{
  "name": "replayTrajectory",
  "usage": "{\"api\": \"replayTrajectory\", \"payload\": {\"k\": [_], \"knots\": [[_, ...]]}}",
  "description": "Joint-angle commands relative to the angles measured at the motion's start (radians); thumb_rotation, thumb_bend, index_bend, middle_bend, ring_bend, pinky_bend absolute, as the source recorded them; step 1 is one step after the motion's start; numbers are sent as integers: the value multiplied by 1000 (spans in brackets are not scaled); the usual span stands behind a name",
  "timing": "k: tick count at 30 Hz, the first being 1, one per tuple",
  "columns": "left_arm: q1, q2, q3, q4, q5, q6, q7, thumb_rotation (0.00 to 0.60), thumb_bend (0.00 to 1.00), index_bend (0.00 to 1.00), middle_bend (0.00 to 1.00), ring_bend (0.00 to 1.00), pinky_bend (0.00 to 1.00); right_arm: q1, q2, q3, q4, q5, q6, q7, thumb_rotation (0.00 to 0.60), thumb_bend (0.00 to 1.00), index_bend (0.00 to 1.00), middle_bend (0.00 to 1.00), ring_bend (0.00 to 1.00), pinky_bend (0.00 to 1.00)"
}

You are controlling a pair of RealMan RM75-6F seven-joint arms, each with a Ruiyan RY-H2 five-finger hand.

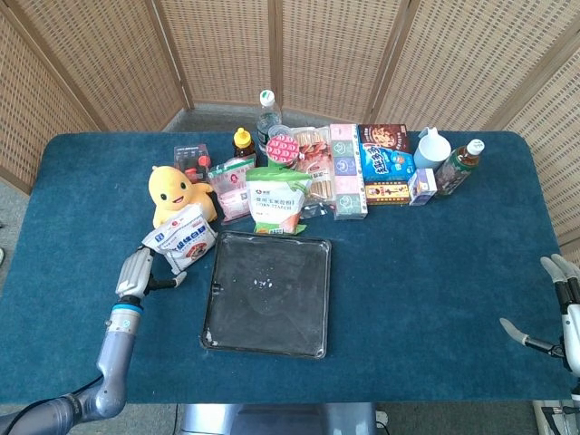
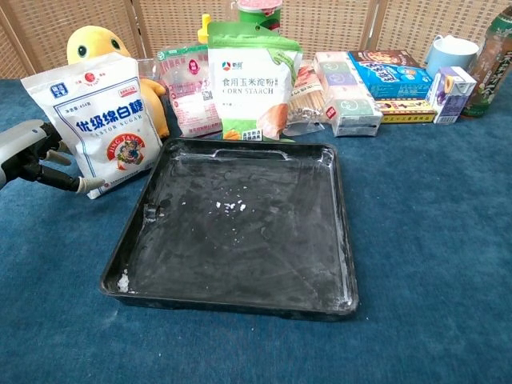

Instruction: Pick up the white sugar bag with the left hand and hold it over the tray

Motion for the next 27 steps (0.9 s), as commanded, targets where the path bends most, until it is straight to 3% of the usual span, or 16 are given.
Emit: {"api": "replayTrajectory", "payload": {"k": [1,7,13,27], "knots": [[-7,-13,-8,13,-14,2,14,600,264,172,176,208,217,0,2,-1,-1,-2,0,5,380,0,44,4,0,0],[-16,-42,-7,34,-17,-1,21,600,279,175,178,212,225,-1,7,-3,-3,-3,-3,19,378,0,44,4,0,0],[-20,-78,-7,52,-6,30,42,600,290,198,202,237,302,1,14,-5,-5,-6,-9,36,378,0,44,4,0,0],[-31,-119,-32,82,-13,81,106,600,450,281,277,322,393,3,22,-8,-3,-9,-18,69,382,0,44,4,0,0]]}}
